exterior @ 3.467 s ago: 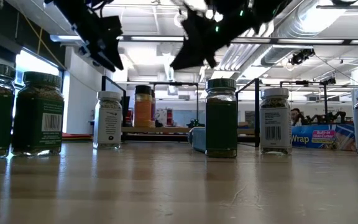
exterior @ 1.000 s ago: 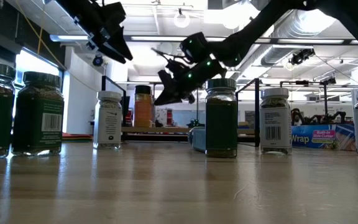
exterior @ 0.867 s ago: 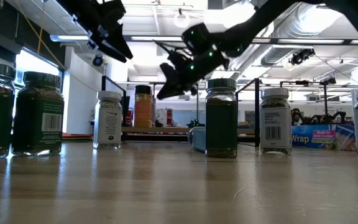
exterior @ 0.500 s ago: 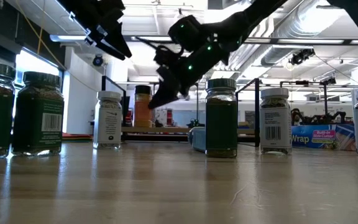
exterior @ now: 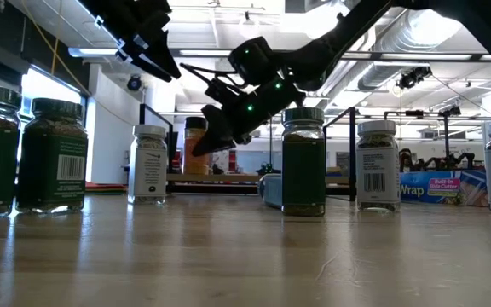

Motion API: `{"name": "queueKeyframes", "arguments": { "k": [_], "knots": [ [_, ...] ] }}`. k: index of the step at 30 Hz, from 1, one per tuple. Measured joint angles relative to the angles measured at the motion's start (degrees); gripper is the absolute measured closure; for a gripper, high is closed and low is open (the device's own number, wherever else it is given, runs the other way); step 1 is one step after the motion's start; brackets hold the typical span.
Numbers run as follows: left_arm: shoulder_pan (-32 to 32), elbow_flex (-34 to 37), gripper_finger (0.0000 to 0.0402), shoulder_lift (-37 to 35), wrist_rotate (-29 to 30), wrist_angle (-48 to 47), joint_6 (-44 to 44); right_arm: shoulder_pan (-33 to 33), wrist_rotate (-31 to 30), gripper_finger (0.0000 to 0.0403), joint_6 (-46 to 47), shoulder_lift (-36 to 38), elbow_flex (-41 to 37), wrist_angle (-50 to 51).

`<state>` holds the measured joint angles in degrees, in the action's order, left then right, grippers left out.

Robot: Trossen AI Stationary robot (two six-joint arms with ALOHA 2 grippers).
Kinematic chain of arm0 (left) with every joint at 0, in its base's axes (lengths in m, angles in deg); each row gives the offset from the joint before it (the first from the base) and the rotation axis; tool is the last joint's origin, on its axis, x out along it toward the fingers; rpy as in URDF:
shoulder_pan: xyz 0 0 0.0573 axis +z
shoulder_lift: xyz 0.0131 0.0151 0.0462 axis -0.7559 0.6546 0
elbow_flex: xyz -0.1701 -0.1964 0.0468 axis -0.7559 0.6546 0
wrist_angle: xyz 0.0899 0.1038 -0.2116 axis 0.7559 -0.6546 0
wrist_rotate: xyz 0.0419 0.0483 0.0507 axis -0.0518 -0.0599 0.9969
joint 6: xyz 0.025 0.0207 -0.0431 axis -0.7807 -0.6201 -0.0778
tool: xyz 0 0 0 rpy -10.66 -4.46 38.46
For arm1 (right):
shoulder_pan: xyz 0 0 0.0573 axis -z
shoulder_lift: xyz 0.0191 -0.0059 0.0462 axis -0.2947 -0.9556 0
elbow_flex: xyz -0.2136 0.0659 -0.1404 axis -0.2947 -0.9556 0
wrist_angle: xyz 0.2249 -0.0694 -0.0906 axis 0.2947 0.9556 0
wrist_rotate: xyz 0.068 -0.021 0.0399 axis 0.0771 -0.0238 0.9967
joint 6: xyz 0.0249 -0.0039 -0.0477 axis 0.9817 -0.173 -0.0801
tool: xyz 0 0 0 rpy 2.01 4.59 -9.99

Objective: Shelf spices
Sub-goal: Adjust the black seasoning bottles on the shelf

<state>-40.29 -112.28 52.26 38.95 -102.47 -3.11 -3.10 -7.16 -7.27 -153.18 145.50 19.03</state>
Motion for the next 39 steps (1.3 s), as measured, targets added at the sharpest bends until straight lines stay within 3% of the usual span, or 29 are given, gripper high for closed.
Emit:
{"name": "queueKeyframes", "arguments": {
  "k": [39],
  "knots": [
    [0.04,0.00,0.0191,-0.02,-0.74,-0.02,0.56,1.69,-0.89,0.0402,7.13,0.00,0.00,-3.35]
  ]
}}
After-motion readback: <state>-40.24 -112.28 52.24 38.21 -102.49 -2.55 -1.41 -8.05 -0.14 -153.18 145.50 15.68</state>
